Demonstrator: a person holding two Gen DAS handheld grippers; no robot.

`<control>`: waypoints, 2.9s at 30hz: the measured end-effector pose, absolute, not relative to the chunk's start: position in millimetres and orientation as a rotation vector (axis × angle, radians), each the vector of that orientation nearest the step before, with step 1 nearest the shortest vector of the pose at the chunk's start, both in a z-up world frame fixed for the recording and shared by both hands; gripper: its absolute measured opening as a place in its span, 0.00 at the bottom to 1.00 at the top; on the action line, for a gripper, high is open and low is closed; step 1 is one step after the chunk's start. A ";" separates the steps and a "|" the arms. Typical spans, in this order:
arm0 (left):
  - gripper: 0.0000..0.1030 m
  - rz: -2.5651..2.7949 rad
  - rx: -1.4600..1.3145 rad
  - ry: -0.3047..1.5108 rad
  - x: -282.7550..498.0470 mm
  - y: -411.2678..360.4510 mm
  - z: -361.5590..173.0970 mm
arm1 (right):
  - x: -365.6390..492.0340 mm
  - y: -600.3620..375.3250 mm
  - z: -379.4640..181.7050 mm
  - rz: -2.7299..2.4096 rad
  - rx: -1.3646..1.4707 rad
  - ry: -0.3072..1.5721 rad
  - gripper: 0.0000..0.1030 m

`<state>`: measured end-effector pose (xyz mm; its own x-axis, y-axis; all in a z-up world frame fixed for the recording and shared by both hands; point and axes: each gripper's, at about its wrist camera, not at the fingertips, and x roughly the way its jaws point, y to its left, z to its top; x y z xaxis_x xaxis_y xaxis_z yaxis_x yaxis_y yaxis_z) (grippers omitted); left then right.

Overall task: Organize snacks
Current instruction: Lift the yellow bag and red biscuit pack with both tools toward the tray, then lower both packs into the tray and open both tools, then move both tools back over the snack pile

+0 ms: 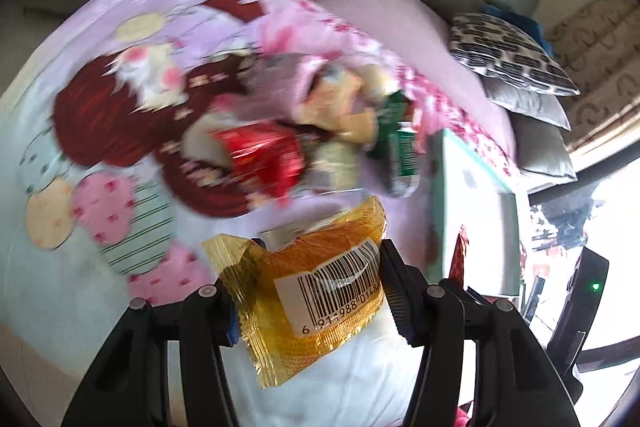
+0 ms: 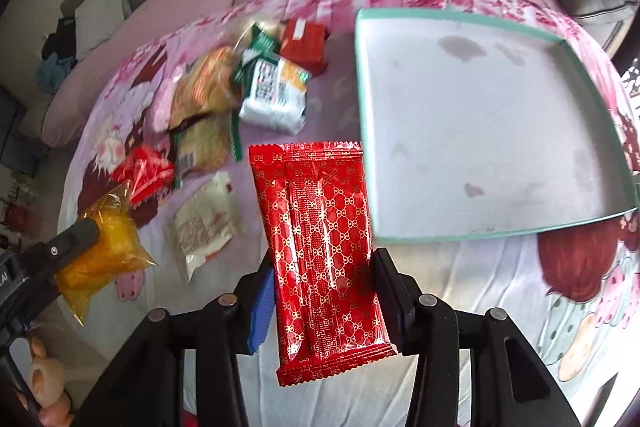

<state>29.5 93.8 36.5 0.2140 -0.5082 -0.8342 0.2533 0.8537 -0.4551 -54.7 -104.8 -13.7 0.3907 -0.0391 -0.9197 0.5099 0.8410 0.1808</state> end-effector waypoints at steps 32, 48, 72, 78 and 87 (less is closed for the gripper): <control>0.57 -0.856 -0.052 1.254 70.7 -196.6 1.8 | -64.6 -357.2 -18.5 -0.796 0.573 1.057 0.47; 0.85 -0.843 -0.010 1.205 76.2 -206.1 18.3 | -54.3 -377.5 -12.5 -0.794 0.554 1.075 0.54; 0.98 -0.460 0.241 0.969 36.3 -57.2 39.2 | -75.0 -257.9 4.0 -0.692 0.580 0.951 1.00; 0.98 -0.410 0.298 0.981 39.5 -39.1 37.9 | -63.2 -231.9 -1.1 -0.661 0.573 0.966 1.00; 0.98 -0.288 0.341 1.042 60.5 -12.1 31.5 | -39.4 -195.7 -5.6 -0.615 0.514 1.006 1.00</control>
<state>60.5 -12.1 31.5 0.4759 -0.0708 -0.8766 0.3898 0.9105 0.1381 -39.4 -195.7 -5.6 0.3954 -0.2344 -0.8881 0.6837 0.7208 0.1141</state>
